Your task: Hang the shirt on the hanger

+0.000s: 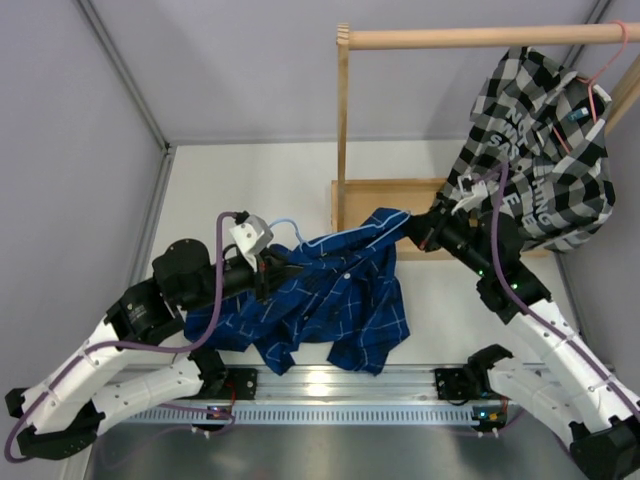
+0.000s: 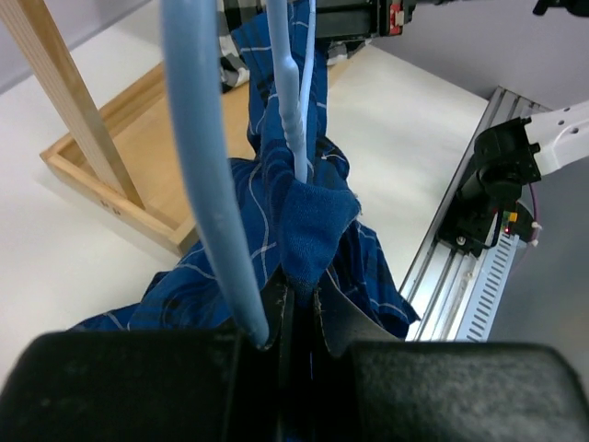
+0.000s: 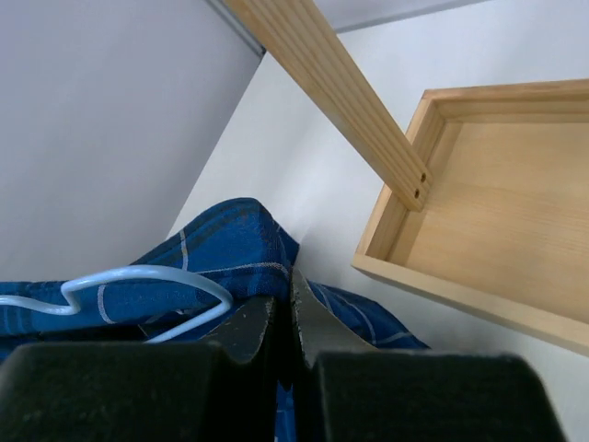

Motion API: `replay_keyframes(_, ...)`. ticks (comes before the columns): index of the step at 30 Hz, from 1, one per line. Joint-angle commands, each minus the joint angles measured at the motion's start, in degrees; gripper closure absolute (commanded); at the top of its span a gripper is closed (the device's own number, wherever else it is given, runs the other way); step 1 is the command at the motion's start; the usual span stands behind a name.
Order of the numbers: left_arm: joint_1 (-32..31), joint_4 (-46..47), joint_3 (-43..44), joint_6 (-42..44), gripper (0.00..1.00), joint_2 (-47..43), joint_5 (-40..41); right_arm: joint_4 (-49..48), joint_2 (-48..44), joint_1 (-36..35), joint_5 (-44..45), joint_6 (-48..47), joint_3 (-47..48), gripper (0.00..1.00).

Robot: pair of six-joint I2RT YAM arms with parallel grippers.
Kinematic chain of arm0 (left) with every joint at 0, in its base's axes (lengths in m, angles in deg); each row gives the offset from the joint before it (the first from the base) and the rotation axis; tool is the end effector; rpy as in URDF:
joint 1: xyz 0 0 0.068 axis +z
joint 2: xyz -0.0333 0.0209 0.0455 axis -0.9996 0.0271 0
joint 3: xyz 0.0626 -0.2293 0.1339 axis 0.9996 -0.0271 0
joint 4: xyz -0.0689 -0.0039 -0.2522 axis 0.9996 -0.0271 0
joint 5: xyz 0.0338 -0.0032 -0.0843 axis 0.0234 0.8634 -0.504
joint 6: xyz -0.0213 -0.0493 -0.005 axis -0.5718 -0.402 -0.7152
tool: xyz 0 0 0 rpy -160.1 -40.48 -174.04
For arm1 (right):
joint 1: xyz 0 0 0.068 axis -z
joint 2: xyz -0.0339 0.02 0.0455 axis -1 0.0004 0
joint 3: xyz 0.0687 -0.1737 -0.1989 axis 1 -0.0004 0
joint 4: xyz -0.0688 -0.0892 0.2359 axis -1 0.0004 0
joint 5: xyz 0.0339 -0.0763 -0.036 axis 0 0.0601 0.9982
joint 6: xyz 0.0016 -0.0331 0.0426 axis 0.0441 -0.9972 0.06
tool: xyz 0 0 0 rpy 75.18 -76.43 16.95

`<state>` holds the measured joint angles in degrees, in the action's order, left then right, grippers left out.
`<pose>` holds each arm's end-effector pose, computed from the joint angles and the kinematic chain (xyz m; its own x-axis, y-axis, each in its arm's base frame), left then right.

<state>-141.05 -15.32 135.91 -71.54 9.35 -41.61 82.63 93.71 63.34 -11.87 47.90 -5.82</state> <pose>0.0759 -0.1070 0.4110 -0.1843 0.0722 -0.9802 0.8515 0.5099 -0.1226 0.1662 0.0898 0.3379 -0.4073 0.4277 -0.8070 -0.4310 0.6890 0.5827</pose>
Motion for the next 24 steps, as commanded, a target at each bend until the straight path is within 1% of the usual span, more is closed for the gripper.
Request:
replay_keyframes(1,0.13,-4.82,0.73,-1.45,1.00,-2.48,-0.32,3.65,1.48,6.50,-5.44,-3.36,3.35,1.00)
replay_keyframes(3,0.13,-7.80,0.91,-1.62,1.00,-1.96,0.82,5.67,3.84,7.03,-5.80,-6.16,6.51,1.00)
replay_keyframes(6,0.13,-9.92,0.73,-1.62,1.00,-1.08,2.14,8.74,6.75,7.03,-5.18,-9.06,10.90,1.00)
replay_keyframes(8,0.13,-11.06,0.64,-1.63,1.00,-0.46,3.90,10.32,8.24,7.03,-2.99,-10.21,13.88,1.00)
replay_keyframes(12,0.13,-14.67,1.08,-0.66,1.00,4.01,7.50,17.16,11.05,6.95,1.93,-15.57,19.60,1.00)
replay_keyframes(13,0.04,-15.89,1.52,-0.48,1.00,4.98,10.21,18.67,11.93,6.95,2.72,-16.54,21.01,1.00)
replay_keyframes(14,0.04,-16.43,1.78,-0.13,1.00,5.69,10.67,19.90,13.42,6.68,4.38,-17.24,23.37,1.00)
replay_keyframes(15,-0.05,-16.69,2.13,0.13,1.00,6.48,11.11,21.13,14.13,4.68,6.14,-19.43,24.70,1.00)
replay_keyframes(16,-0.13,-16.96,2.92,0.66,1.00,7.70,11.89,23.75,15.79,1.44,12.42,-21.97,27.24,1.00)
replay_keyframes(17,-0.22,-16.96,3.45,1.01,1.00,8.24,12.08,25.00,16.50,1.41,15.97,-22.00,28.30,1.00)
replay_keyframes(18,-0.31,-16.96,4.15,1.27,1.00,8.68,12.25,25.97,17.64,-1.90,18.61,-24.26,29.45,1.00)
replay_keyframes(19,-0.31,-16.96,4.85,1.54,1.00,9.73,12.34,28.33,19.91,-3.32,23.25,-25.06,30.59,1.00)
replay_keyframes(22,-0.49,-17.92,8.54,3.12,1.00,12.53,11.47,30.54,23.52,-7.90,30.47,-26.91,34.72,1.00)
replay_keyframes(24,-0.58,-18.45,10.22,4.26,1.00,13.69,9.71,30.63,24.85,-9.49,31.99,-28.06,35.61,1.00)
